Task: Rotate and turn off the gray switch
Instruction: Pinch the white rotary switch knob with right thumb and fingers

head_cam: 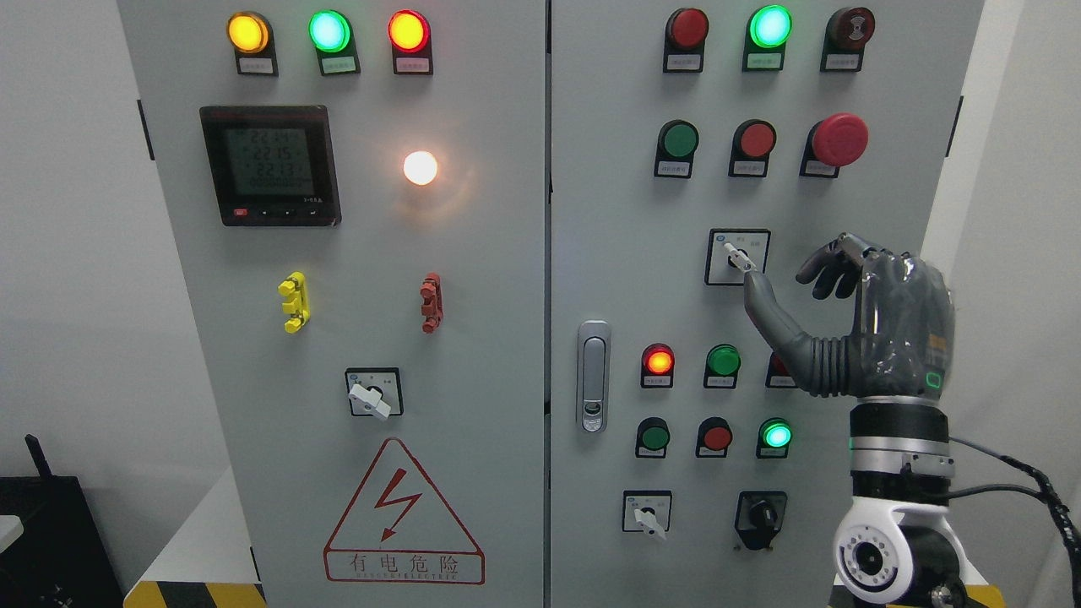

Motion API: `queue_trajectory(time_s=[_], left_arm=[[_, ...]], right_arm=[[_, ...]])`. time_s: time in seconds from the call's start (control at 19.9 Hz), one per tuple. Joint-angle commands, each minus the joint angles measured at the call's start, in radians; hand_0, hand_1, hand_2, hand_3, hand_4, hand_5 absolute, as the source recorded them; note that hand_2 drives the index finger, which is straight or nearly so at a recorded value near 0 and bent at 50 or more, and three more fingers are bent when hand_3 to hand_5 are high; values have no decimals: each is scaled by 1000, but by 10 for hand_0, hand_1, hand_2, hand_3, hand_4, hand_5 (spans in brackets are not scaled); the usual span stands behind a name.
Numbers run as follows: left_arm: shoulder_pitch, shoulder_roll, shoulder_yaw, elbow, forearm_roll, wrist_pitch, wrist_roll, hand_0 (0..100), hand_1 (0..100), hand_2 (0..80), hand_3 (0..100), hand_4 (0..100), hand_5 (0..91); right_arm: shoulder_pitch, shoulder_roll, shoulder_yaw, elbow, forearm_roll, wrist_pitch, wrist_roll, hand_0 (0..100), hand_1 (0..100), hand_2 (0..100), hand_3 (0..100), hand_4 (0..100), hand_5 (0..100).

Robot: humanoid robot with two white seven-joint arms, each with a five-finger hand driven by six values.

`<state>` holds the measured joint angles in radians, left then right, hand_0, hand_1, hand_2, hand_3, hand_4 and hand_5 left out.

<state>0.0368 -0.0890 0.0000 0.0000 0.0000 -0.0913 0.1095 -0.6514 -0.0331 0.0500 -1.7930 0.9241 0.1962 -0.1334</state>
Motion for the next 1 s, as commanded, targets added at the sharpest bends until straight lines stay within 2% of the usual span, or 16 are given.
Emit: queue_trajectory(time_s=[0.0,0.7,0.95], left_arm=[[0,0,32,23,-8,1,-1,120,389,0,0,0,0],[0,0,32,23,-8,1,1,120,389,0,0,0,0],[0,0,32,23,-8,1,-1,120,389,0,0,0,0]], right_arm=[[-8,9,17,35,10,3,-2,113,374,649,840,869,1000],[-37,9,21,49,10,25,0,106,402,640,830,838,1000],[-48,9,21,60,10,29,20,114,404,638,828,837,1000]])
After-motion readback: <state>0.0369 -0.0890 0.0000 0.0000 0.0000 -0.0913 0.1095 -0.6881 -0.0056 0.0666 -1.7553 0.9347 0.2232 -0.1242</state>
